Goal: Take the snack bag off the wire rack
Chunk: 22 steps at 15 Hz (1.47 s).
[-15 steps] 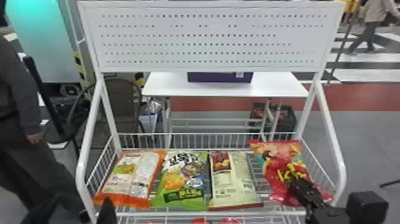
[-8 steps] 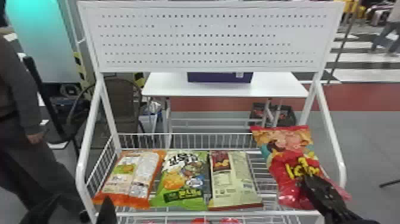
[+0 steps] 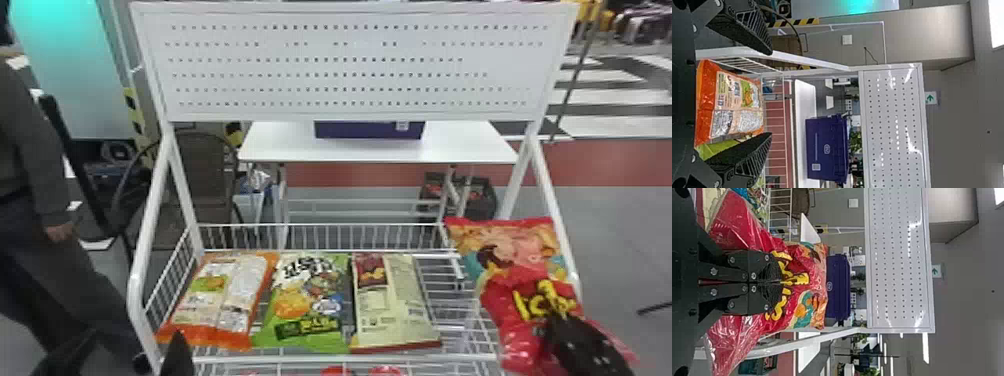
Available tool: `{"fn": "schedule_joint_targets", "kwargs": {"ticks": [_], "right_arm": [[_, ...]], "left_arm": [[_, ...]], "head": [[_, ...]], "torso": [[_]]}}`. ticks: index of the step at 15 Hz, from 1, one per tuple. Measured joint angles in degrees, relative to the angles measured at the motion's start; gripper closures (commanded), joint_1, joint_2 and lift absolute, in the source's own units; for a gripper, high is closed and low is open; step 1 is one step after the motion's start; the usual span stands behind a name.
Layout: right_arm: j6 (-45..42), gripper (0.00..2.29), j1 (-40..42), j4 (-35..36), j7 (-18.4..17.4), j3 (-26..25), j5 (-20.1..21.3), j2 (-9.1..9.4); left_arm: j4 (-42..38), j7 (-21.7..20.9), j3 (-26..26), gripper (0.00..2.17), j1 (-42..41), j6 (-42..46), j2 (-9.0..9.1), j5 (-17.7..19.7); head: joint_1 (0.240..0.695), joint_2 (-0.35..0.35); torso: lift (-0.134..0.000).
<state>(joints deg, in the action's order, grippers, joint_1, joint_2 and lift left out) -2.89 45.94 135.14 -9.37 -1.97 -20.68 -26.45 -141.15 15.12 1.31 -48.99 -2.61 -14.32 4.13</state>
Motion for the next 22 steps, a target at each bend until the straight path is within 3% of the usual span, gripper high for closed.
{"fn": "schedule_joint_targets", "kwargs": {"ticks": [22], "right_arm": [[-0.95,1.92,2.11,1.24,-0.47,-1.98,-0.72,-0.26]], "left_arm": [[-0.68,0.0,-0.86,0.16,-1.0,0.54,-0.26,0.09]], "head": [[0.499,0.0]], "torso": [[0.0]]}}
